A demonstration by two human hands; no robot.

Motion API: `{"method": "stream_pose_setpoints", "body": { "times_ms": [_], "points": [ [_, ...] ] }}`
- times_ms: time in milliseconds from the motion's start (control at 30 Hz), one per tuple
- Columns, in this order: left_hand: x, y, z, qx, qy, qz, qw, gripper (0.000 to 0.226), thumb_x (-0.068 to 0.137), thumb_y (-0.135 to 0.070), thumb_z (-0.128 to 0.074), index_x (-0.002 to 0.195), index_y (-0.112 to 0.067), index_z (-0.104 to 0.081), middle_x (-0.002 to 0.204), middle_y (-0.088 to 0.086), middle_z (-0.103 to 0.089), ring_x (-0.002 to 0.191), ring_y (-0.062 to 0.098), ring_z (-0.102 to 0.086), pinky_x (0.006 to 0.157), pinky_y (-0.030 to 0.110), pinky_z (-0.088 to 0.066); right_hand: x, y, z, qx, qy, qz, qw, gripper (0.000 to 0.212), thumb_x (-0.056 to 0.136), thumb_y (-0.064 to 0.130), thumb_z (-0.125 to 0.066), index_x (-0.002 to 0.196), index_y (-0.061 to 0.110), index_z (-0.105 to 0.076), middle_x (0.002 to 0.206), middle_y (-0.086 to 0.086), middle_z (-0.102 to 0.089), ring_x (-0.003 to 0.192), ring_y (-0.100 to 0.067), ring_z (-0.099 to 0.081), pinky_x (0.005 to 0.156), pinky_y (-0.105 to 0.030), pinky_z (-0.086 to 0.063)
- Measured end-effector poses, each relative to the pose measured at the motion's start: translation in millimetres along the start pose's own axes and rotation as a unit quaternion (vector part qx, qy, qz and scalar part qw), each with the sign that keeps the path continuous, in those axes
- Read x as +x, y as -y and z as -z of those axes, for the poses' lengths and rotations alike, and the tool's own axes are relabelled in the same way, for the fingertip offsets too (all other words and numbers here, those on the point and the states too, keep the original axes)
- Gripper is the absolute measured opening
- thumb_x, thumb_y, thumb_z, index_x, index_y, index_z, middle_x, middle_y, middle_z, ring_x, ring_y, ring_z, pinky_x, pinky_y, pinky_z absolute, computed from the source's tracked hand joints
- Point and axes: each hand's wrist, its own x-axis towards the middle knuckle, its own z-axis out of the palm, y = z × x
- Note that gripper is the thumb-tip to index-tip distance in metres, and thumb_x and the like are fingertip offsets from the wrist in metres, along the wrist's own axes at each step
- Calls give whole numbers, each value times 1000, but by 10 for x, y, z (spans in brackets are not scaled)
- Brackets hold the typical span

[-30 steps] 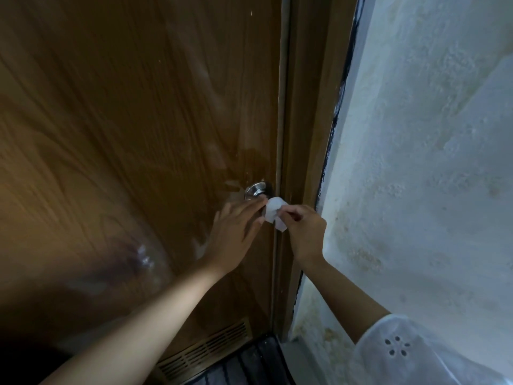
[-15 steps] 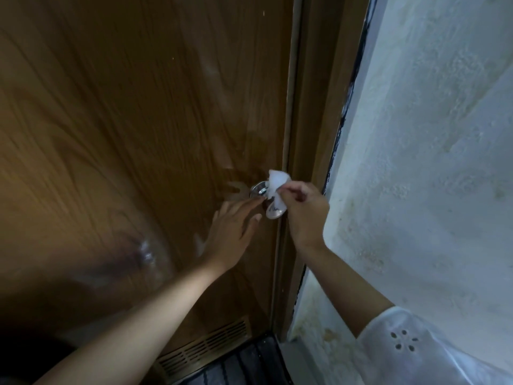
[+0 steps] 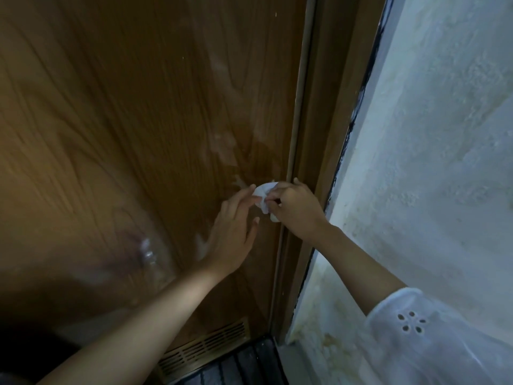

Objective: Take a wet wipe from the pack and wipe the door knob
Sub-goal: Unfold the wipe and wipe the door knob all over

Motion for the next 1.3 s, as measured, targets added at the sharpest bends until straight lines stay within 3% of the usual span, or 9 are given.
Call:
{"method": "stream_pose_setpoints", "body": {
  "times_ms": [100,167,333,500,733,867,1000,1100,1300],
  "points": [
    [-5,11,-36,71,27,-15,997,47,88,-21,-40,135,-21,-38,145,-1,-38,129,17,-32,100,32,-32,-39,-26,-6,139,-38,3,990,17,90,14,-53,95,12,-69,108,-7,-70,95,-12,-61,79,-2,-40],
    [-13,36,-71,103,48,3,994,47,89,-25,-36,136,-23,-35,142,1,-41,131,18,-28,100,34,-30,-35,-27,-35,186,-45,-8,982,19,90,13,-53,105,11,-65,111,-8,-67,96,-9,-59,76,4,-33],
    [-12,100,-146,119,82,21,989,47,93,-28,-37,139,-26,-31,143,-1,-39,133,15,-24,98,29,-25,-42,-91,-137,182,-10,-30,983,32,94,21,-49,123,10,-55,130,-8,-54,116,-19,-53,90,-10,-34],
    [54,14,-154,87,77,-10,993,49,92,-20,-41,140,-25,-32,140,-3,-43,122,16,-35,91,29,-32,-46,-135,-132,175,-30,-77,981,34,95,30,-46,118,10,-61,119,-12,-65,104,-23,-63,86,-20,-42],
    [-61,67,-210,117,49,34,991,51,89,-16,-44,138,-28,-34,140,-5,-43,118,18,-36,85,26,-26,-44,-49,-160,77,-70,19,994,29,95,30,-45,107,12,-64,111,-8,-66,93,-20,-65,81,-26,-50],
    [13,36,-224,128,53,20,990,52,90,-18,-40,140,-27,-29,143,-4,-41,115,19,-37,84,26,-26,-36,-92,-175,199,-53,-89,974,35,95,33,-43,102,8,-67,104,-10,-67,90,-20,-66,80,-28,-52],
    [255,-77,-167,32,38,16,999,43,94,-26,-32,137,-28,-36,120,-4,-54,98,14,-42,82,28,-31,-50,-128,-123,473,4,-245,846,36,93,45,-42,93,20,-68,94,-2,-70,89,-12,-66,76,-21,-49],
    [412,-110,-126,-32,55,92,994,41,96,-38,-28,136,-39,-32,98,-2,-40,95,19,-46,85,34,-41,-97,-113,-165,588,37,-328,739,29,92,49,-42,85,28,-60,96,-1,-68,95,-15,-64,89,-31,-50],
    [501,-176,-159,25,123,49,991,38,94,-46,-27,129,-38,-40,97,-3,-35,97,16,-41,86,28,-35,-210,-13,-263,844,49,-357,398,50,96,45,-35,127,9,-50,129,-18,-56,117,-28,-56,84,-36,-51]
  ]
}}
